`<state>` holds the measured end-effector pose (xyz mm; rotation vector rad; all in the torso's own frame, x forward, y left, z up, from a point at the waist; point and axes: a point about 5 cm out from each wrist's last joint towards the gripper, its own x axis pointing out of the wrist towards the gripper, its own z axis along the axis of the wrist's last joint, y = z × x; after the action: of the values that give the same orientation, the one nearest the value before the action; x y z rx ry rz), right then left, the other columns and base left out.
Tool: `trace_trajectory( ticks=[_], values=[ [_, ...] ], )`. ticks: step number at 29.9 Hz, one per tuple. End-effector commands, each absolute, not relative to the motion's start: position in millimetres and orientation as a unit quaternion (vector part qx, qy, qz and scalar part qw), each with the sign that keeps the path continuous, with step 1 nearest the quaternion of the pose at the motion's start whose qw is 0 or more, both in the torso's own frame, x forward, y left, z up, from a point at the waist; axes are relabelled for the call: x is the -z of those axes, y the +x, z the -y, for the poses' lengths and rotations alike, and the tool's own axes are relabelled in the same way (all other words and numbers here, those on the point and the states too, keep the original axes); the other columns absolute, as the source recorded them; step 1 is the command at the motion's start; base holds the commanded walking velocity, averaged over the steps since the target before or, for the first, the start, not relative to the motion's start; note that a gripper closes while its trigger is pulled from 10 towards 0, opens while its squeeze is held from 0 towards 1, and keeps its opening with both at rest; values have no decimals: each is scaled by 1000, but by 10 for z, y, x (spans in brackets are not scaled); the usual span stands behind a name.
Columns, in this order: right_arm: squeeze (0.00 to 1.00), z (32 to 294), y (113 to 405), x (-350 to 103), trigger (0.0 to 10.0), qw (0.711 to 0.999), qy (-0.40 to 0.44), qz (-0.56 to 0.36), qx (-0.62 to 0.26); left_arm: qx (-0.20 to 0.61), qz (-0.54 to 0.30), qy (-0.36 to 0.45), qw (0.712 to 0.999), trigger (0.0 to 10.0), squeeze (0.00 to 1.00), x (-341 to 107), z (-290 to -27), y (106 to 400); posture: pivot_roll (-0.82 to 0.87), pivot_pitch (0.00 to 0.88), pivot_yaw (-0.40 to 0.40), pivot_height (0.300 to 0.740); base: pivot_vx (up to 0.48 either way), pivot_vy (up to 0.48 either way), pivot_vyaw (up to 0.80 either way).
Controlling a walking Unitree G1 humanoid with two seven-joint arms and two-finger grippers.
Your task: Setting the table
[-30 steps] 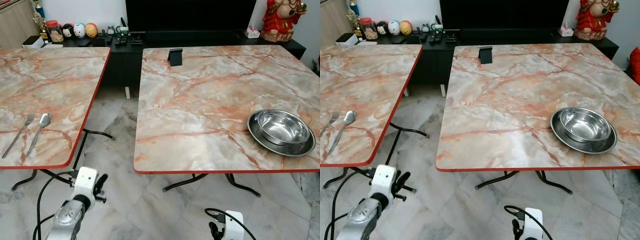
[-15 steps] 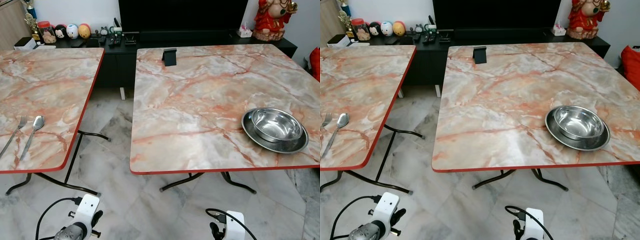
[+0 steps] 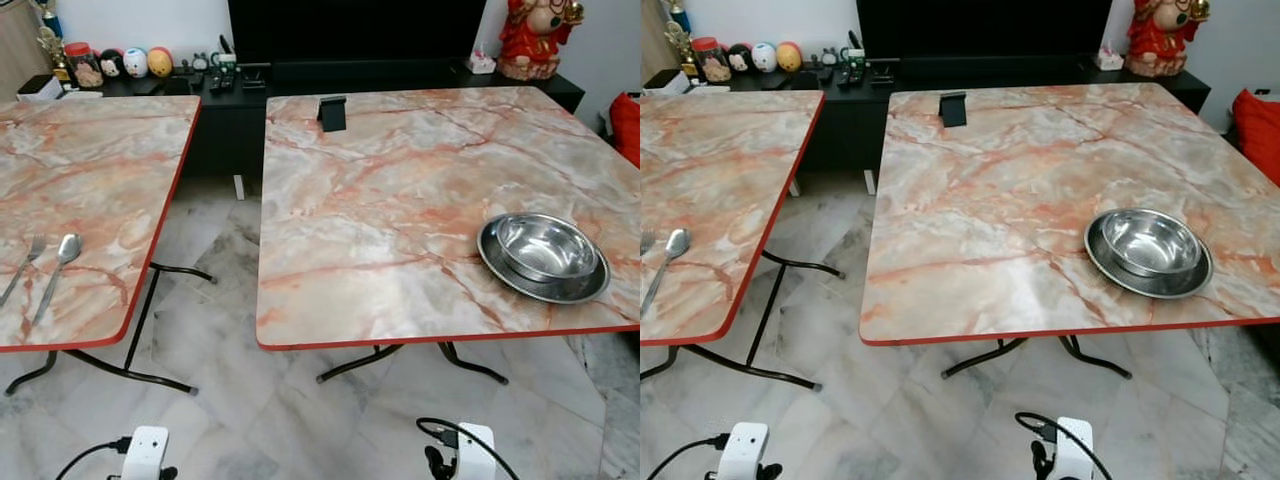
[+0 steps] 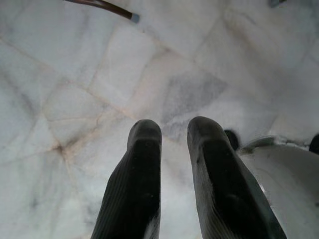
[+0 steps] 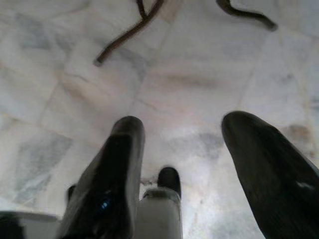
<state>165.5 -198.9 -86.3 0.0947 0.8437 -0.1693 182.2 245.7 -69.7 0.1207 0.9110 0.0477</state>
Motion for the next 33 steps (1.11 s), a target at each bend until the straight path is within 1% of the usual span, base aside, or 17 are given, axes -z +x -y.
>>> trace_trajectory(
  ticks=[1,6,11,21,29,33],
  values=[
    [0,1935,1632,883,10000,905,52,-415,81,-30,-438,62,896,10000,0,686,-2491,1833,22,0,3,724,0,480,0],
    [0,1924,1633,883,10000,906,43,-414,78,-33,-443,62,894,10000,0,698,-2478,1830,14,0,9,724,0,480,0],
    [0,1893,1654,874,10000,909,43,-408,75,-43,-455,65,887,10000,0,728,-2529,1743,16,0,12,724,0,477,708],
    [0,1873,1700,851,10000,914,41,-397,73,-51,-459,63,884,10000,0,740,-2547,1710,20,0,13,724,0,475,0],
    [0,1873,1721,838,10000,917,41,-392,70,-56,-464,62,882,10000,0,759,-2530,1688,23,0,11,724,0,476,690],
    [0,1885,1693,850,10000,915,46,-395,75,-58,-466,63,881,10000,0,766,-2543,1662,26,0,12,724,0,476,0]
  ],
)
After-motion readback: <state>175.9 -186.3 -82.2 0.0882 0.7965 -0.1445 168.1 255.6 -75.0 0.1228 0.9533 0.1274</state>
